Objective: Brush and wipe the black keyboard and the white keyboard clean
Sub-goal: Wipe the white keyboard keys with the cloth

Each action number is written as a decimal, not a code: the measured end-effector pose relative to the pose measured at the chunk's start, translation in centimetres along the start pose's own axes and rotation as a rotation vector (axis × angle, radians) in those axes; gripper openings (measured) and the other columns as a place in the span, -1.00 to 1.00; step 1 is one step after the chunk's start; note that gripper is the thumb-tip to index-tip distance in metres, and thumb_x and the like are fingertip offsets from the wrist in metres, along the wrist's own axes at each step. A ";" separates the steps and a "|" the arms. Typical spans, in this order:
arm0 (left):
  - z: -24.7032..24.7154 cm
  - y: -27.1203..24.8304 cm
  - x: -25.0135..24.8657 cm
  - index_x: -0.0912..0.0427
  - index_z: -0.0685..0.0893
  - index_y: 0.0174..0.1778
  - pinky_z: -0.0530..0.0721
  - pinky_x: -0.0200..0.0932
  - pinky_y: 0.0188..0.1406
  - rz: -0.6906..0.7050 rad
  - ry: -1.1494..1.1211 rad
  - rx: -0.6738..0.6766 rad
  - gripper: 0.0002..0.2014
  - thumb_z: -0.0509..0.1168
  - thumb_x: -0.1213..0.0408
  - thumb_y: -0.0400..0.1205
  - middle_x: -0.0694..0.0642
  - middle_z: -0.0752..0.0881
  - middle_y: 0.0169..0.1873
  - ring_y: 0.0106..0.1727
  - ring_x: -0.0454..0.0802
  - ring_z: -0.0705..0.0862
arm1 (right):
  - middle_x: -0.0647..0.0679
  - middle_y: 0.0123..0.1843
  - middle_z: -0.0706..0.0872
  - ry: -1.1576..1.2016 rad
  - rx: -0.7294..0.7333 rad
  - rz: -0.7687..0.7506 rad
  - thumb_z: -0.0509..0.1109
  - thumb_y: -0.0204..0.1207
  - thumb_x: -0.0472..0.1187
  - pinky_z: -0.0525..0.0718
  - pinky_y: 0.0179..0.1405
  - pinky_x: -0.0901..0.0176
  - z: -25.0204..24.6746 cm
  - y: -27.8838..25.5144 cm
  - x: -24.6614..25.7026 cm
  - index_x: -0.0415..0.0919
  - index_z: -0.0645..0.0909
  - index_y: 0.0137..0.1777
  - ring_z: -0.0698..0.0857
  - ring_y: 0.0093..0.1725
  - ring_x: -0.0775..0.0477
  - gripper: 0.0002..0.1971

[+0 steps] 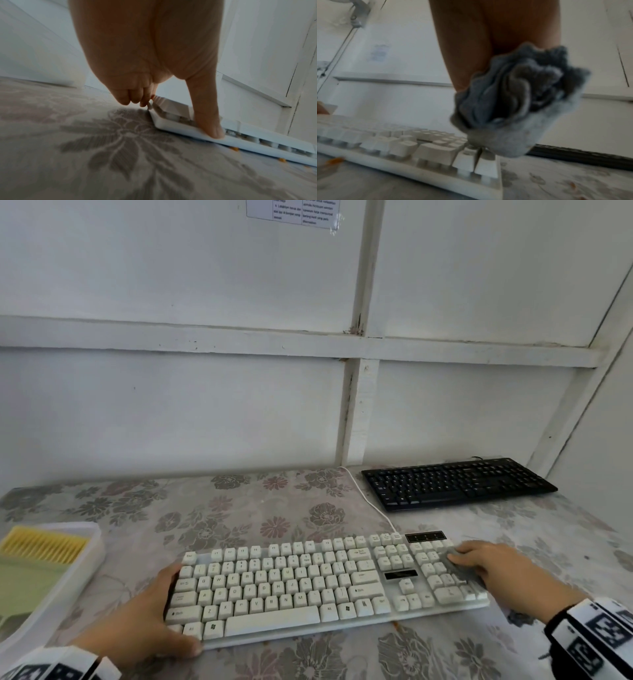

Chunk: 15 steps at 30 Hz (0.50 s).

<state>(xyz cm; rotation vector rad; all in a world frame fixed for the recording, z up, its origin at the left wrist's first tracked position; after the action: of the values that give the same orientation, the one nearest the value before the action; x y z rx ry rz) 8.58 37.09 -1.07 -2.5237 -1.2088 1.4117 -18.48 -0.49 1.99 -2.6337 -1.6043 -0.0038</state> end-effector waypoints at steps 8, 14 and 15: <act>0.2 -0.1 0.1 -0.05 -0.01 0.58 0.35 -0.30 0.20 0.013 0.016 0.020 0.63 0.51 -0.40 -0.48 -0.18 0.38 0.25 0.25 -0.21 0.43 | -0.20 0.15 0.70 0.012 0.108 0.173 0.16 0.58 -0.40 0.48 -0.19 0.26 -0.9 1.7 0.2 -0.26 0.66 0.15 0.70 0.08 -0.09 -0.72; 0.2 0.2 0.5 -0.04 0.00 0.59 0.35 -0.27 0.27 0.007 0.025 0.014 0.64 0.50 -0.40 -0.50 -0.13 0.39 0.30 0.30 -0.17 0.43 | 0.09 0.12 0.67 0.178 0.033 -0.174 0.17 0.69 -0.13 0.47 0.12 0.42 -1.4 2.6 8.7 -0.08 0.69 0.15 0.62 0.09 0.14 -0.75; 0.2 0.2 0.5 -0.04 0.00 0.59 0.35 -0.28 0.26 0.006 0.023 0.014 0.64 0.50 -0.40 -0.50 -0.14 0.39 0.29 0.30 -0.17 0.43 | 0.08 0.13 0.67 0.152 0.027 -0.213 0.17 0.68 -0.17 0.47 0.13 0.40 -0.9 2.9 9.5 -0.09 0.69 0.14 0.61 0.10 0.12 -0.75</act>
<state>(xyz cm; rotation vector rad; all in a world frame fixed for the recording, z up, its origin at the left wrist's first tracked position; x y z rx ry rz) 8.68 37.12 -1.63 -2.5286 -1.1847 1.3836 -11.55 6.55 3.09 -2.3651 -1.8074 -0.1855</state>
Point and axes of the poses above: each hand's wrist, its own y-axis towards the middle knuckle, its own z-axis out of the palm, x = y × z, the point moved 2 cm from there along y, towards the middle knuckle
